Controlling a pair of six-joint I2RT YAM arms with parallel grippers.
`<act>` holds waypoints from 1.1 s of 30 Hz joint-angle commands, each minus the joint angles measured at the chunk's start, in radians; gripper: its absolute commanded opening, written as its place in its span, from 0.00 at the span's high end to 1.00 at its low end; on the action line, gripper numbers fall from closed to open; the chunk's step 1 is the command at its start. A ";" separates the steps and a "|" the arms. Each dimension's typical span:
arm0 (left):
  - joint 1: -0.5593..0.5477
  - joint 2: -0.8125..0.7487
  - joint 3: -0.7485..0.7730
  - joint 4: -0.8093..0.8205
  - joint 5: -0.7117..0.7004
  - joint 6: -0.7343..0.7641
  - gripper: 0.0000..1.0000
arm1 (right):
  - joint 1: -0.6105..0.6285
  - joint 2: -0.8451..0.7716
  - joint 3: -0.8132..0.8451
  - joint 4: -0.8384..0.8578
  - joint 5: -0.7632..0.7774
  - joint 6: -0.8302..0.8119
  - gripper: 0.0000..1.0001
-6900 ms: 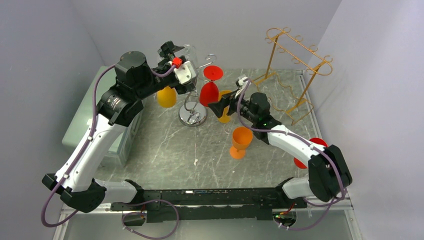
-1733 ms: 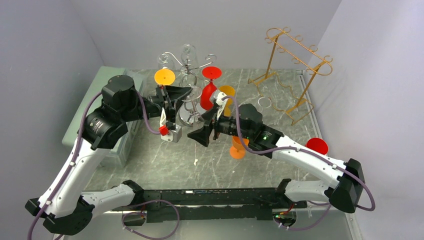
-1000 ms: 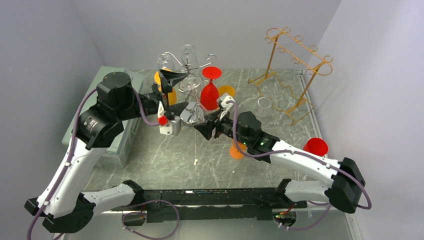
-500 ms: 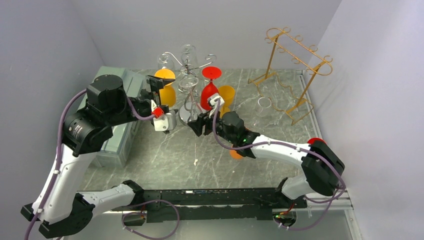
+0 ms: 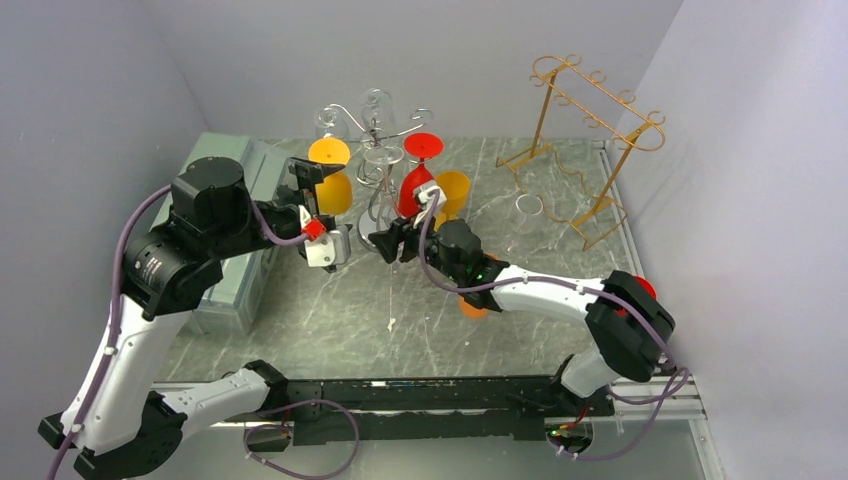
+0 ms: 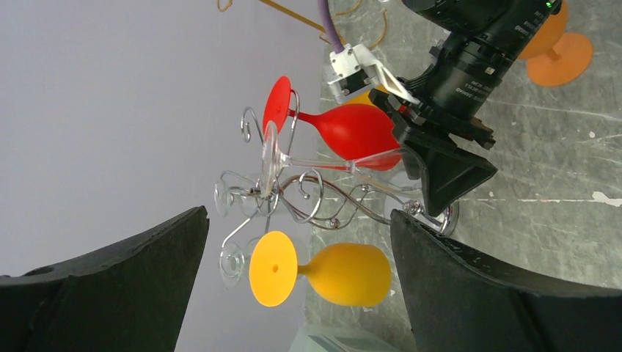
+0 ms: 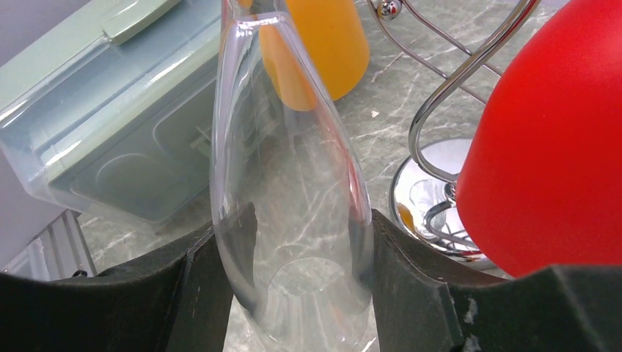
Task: Place the wine glass upside down on the wine glass rack
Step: Turn the wine glass upside down at the wine rack.
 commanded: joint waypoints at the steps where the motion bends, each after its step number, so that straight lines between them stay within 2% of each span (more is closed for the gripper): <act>1: -0.001 -0.023 -0.030 0.027 -0.017 0.006 0.00 | -0.008 0.028 0.075 0.069 0.003 0.014 0.70; 23: -0.001 -0.025 -0.049 0.027 -0.019 -0.004 0.01 | -0.024 0.145 0.215 -0.014 -0.061 -0.049 0.72; 33: -0.001 -0.024 -0.051 0.039 -0.031 -0.003 0.01 | -0.022 0.139 0.182 0.012 -0.094 -0.088 0.75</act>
